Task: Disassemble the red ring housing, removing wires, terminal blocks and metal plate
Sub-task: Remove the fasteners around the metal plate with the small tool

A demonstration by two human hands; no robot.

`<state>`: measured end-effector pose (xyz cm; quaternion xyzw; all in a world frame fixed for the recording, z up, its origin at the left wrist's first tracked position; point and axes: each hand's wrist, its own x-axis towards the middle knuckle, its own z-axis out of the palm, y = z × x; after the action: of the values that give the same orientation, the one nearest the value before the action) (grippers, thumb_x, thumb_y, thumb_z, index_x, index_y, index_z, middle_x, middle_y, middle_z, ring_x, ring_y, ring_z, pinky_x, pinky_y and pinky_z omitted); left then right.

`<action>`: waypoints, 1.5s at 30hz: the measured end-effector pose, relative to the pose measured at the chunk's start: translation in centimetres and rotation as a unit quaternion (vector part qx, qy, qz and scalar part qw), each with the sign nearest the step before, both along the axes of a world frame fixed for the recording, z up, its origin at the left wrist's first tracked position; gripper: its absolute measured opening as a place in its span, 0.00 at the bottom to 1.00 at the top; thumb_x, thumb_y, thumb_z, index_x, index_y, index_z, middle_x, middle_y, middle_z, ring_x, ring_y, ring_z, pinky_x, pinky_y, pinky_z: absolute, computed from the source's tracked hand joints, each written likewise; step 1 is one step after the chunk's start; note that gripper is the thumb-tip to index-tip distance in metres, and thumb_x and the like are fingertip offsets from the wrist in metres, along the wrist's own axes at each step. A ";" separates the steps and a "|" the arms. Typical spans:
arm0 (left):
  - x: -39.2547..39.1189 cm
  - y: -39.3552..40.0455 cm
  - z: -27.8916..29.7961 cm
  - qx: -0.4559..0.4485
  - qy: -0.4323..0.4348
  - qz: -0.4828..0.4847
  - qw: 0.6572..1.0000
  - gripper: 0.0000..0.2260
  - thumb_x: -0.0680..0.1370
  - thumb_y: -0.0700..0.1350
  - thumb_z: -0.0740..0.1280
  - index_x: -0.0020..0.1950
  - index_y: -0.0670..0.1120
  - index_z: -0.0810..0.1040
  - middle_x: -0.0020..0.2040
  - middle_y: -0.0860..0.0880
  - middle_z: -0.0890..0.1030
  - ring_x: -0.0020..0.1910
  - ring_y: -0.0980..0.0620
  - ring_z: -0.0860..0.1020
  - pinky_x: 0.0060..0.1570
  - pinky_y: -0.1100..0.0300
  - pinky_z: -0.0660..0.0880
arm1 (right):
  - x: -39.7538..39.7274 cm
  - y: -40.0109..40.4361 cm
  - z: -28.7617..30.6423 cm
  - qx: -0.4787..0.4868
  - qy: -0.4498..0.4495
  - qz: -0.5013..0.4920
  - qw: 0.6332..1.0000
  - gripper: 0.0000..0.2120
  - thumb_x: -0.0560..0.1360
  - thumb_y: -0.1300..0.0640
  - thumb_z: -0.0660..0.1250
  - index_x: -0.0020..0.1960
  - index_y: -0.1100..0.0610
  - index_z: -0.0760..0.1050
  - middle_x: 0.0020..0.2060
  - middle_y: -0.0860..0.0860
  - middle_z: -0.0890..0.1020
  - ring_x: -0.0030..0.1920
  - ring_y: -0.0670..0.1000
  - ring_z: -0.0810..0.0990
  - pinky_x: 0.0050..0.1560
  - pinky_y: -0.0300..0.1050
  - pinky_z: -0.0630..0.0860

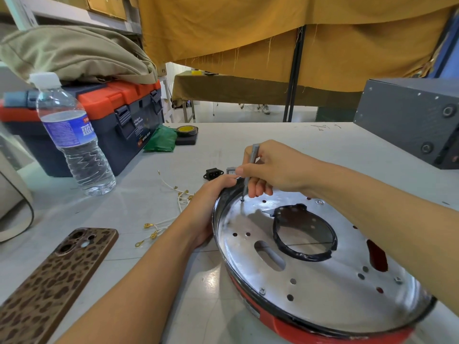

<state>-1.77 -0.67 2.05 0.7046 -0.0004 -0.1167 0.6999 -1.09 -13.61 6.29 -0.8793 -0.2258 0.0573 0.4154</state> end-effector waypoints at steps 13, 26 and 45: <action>0.0 1.9 -2.0 -0.075 -0.055 -0.035 0.995 0.13 0.78 0.40 0.54 0.46 0.41 0.78 0.37 0.46 0.83 0.36 0.53 0.80 0.32 0.68 0.76 | 1.2 -1.1 1.0 -0.016 0.066 0.068 0.995 0.11 0.79 0.57 0.64 0.39 0.60 0.71 0.29 0.57 0.82 0.26 0.48 0.77 0.28 0.37 0.74; -1.8 1.9 -1.8 -0.107 -0.070 -0.049 0.991 0.15 0.79 0.44 0.58 0.39 0.48 0.83 0.35 0.48 0.82 0.35 0.53 0.80 0.37 0.62 0.76 | -0.4 1.3 0.9 -0.159 -0.055 -0.114 0.979 0.19 0.76 0.50 0.67 0.30 0.60 0.73 0.16 0.48 0.75 0.18 0.44 0.73 0.24 0.34 0.70; -1.7 2.2 -2.0 -0.123 -0.062 -0.043 0.990 0.15 0.77 0.44 0.60 0.34 0.50 0.83 0.34 0.47 0.82 0.32 0.53 0.80 0.32 0.64 0.76 | 0.4 0.0 0.8 -0.070 0.001 0.004 0.998 0.14 0.78 0.59 0.65 0.34 0.60 0.72 0.26 0.54 0.80 0.23 0.45 0.74 0.26 0.35 0.71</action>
<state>-3.51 1.53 0.06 0.6187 -0.0884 -0.1020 0.7739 -0.72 -13.62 7.05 -0.9051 -0.2242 0.0757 0.3533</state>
